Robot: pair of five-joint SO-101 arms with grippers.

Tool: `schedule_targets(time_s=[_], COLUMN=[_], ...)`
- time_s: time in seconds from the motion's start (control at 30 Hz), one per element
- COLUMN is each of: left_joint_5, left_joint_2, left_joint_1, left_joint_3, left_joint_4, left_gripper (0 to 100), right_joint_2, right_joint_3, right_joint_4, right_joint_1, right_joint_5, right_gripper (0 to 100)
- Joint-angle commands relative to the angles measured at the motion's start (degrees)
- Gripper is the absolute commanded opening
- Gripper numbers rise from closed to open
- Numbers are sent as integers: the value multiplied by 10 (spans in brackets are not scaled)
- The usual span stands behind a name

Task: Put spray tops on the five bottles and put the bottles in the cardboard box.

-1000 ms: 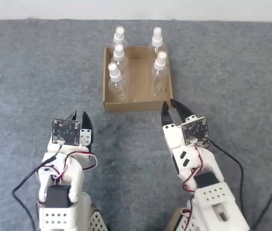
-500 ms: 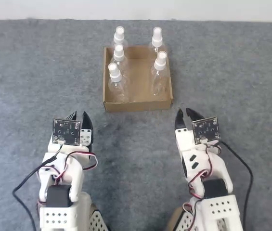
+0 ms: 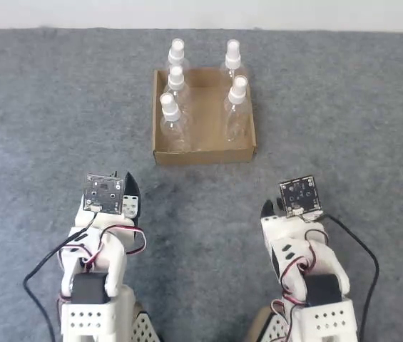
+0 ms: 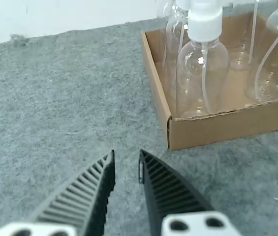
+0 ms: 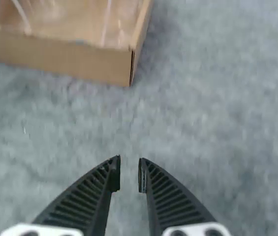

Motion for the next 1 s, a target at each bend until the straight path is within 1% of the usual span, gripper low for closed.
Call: schedule_targets(time_s=[0.0,0.1,0.17,0.27,0.37,0.43,0.47,0.63,0.97], left_joint_5=[1,-2,-3,1,1,1,1,1,1], left_joint_2=[-6,-6,-6,-6,-7,-7,-10,-9,-9], left_joint_1=[0,4,4,-2,-15,-26,-33,-65,-69], left_joint_3=[-8,-8,-8,-8,-8,-8,-8,-8,-8], left_joint_4=[11,69,89,110,185,236,249,244,244], left_gripper=[77,77,77,77,74,74,73,73,73], right_joint_2=[-23,-23,-28,-28,-28,-28,-28,-28,-28], right_joint_3=[10,10,10,10,10,10,10,10,10], right_joint_4=[92,162,196,203,202,202,202,202,203], right_joint_1=[7,7,15,58,100,114,112,79,78], right_joint_5=[-1,0,1,1,1,-3,-4,-4,-1], right_gripper=[32,32,31,31,30,29,29,28,28])
